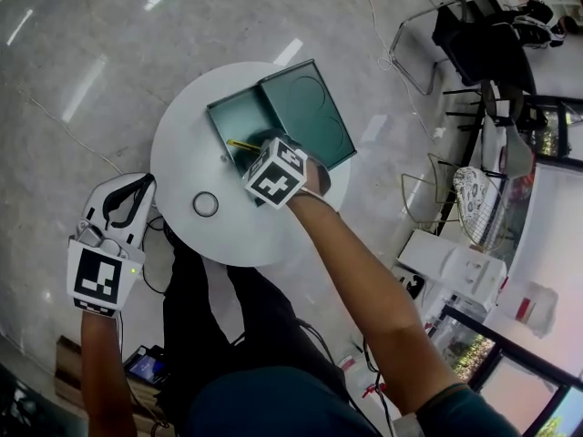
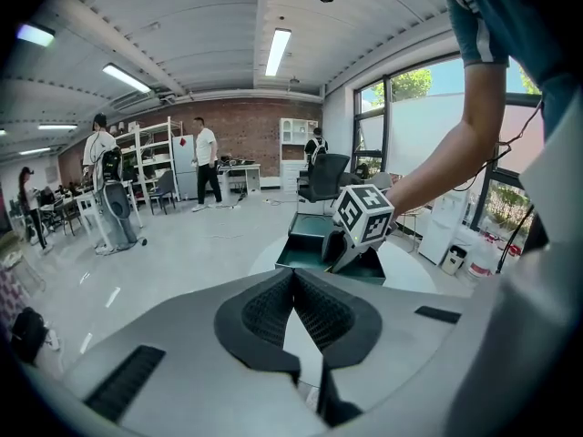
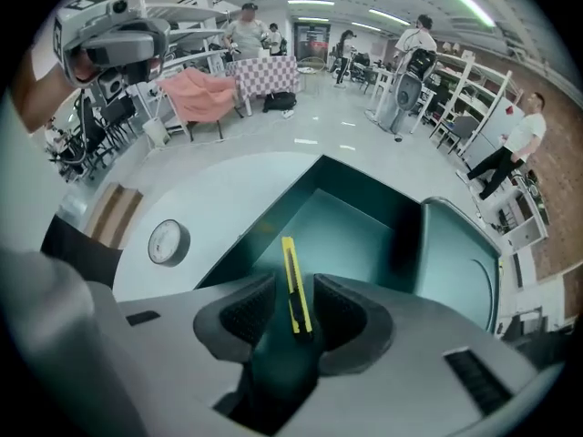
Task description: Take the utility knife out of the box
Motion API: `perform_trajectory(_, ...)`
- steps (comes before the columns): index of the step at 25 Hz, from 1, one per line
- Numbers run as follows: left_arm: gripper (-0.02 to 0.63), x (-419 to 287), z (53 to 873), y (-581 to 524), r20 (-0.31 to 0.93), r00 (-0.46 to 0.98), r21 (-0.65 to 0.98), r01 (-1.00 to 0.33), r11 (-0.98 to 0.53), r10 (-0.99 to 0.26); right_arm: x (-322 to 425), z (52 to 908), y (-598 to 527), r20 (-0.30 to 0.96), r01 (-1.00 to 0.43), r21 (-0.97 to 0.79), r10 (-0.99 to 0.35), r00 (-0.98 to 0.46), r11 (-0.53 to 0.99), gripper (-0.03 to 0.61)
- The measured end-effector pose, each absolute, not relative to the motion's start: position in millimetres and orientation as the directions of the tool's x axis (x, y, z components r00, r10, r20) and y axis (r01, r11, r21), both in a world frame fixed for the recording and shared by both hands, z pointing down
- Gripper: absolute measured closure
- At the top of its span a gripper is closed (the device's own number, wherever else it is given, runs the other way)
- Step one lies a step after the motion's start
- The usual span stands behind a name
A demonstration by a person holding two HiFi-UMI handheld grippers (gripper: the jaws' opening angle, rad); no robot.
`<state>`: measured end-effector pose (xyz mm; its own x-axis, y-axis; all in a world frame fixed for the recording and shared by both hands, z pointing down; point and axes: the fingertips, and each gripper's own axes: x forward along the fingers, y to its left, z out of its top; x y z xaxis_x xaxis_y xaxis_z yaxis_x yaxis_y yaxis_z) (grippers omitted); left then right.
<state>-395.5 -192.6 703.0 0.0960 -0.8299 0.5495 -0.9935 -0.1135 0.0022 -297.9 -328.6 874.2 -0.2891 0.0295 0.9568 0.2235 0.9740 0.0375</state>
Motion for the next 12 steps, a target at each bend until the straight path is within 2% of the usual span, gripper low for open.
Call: perform_trajectory(12,0.595,-409.0,712.4,-175.7,0.552,0.070,0.014,-0.997,-0.075,-0.831,-320.1,887.0,-311.6,0.983,0.524,0.125,-0.031,-0.184,0.842,0.448)
